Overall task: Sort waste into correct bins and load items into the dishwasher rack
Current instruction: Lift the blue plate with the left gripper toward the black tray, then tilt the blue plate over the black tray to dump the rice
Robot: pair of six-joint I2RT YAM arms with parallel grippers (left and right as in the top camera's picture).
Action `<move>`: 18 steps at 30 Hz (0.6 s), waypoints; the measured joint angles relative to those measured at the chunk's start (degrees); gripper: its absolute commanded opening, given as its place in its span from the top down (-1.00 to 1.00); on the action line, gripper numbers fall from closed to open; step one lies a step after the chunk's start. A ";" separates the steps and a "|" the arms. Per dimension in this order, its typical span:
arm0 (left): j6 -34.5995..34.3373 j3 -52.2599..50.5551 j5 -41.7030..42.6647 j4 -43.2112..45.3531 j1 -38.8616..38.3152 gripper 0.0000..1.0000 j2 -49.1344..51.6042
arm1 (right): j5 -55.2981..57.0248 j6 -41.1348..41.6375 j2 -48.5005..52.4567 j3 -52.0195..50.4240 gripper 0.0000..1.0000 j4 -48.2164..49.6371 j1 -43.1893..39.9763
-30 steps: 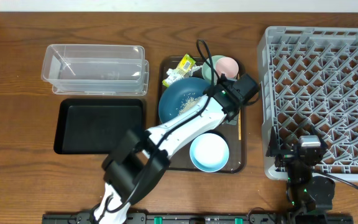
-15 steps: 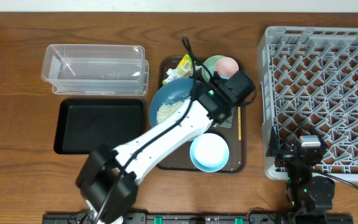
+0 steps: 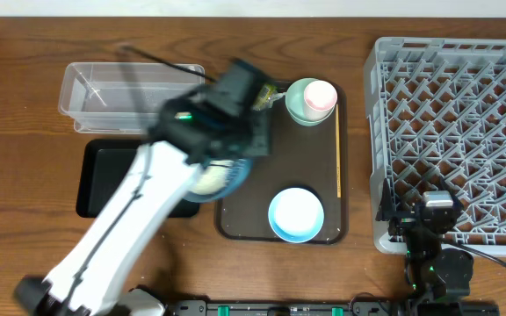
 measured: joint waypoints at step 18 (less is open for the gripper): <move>7.26 -9.68 11.82 5.97 14.36 0.88 -3.23 | 0.00 0.00 0.00 0.00 -0.98 0.00 0.00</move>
